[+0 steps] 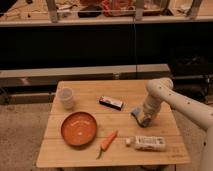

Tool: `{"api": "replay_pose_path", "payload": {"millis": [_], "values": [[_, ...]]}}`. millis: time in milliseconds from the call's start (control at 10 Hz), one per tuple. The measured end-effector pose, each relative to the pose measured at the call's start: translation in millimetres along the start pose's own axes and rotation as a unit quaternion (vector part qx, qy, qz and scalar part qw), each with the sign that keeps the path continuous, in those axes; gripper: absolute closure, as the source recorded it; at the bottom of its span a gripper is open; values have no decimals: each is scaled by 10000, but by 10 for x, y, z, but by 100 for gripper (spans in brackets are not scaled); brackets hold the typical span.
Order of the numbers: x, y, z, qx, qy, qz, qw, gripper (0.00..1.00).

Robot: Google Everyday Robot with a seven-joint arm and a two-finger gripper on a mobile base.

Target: Wipe the white sponge on the table

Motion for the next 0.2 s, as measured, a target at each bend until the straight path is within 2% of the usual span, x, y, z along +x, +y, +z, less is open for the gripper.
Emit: {"api": "replay_pose_path", "payload": {"millis": [100,200], "values": [[-160,71,16,-48,-66,-84,9999,57],[-240,167,16,-52,-87,-107,9999,60]]}}
